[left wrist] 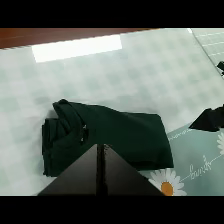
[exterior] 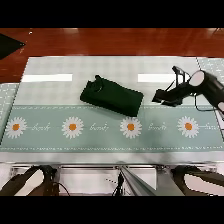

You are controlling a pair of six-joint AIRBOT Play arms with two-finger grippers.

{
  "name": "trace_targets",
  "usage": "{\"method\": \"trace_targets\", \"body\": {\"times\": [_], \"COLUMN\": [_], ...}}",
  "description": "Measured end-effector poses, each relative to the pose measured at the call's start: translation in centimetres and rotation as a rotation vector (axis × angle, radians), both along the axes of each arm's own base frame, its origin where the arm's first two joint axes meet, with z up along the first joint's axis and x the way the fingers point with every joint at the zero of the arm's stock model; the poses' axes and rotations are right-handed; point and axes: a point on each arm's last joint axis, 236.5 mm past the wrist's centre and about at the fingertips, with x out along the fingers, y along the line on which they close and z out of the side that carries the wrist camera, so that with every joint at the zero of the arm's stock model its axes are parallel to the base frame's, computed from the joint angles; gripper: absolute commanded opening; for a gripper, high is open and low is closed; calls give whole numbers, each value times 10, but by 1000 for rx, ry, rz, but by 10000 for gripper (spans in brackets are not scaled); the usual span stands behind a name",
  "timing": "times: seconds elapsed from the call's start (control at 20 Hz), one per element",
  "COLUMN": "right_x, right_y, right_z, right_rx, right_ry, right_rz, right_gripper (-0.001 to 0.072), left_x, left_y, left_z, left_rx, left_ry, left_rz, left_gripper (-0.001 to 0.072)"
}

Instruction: Fold the shirts.

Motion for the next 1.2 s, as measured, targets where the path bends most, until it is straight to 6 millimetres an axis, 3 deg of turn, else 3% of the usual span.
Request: {"method": "trace_targets", "body": {"times": [0.3, 0.35, 0.4, 0.5, 0.55, 0.6, 0.7, 0.85, 0.95, 1.05, 1.2], "right_x": [13, 15, 17, 18, 18, 20, 25, 38, 41, 38, 14], "right_y": [54, 64, 76, 97, 103, 108, 109, 88, 56, 13, -73], "right_z": [-24, -28, -32, -41, -44, -41, -26, 28, 77, 123, 176], "right_rx": [212, 233, 258, 302, 314, 328, 354, 378, 365, 317, 177], "right_ry": [-71, -76, -78, -67, -69, -79, -118, -235, -325, -395, -447], "right_rz": [-173, -187, -205, -232, -233, -224, -180, -107, -75, -98, -218], "right_gripper": [571, 541, 443, 160, 58, 22, 21, 21, 21, 21, 21], "left_x": [1, 1, 1, 2, 3, 5, 9, 16, 26, 36, 45], "left_y": [3, 3, 4, 4, 4, 5, 7, 9, 10, 5, -8], "left_z": [-3, -4, -4, -6, -7, -9, -15, -35, -55, -82, -130], "left_rx": [15, 16, 17, 15, 11, 10, 3, -16, -48, -80, -113], "left_ry": [7, 8, 9, 14, 21, 29, 49, 104, 150, 199, 278], "left_rz": [8, 8, 9, 9, 12, 15, 20, 23, 50, 74, 95], "left_gripper": [25, 25, 25, 25, 25, 25, 25, 25, 25, 25, 25]}}
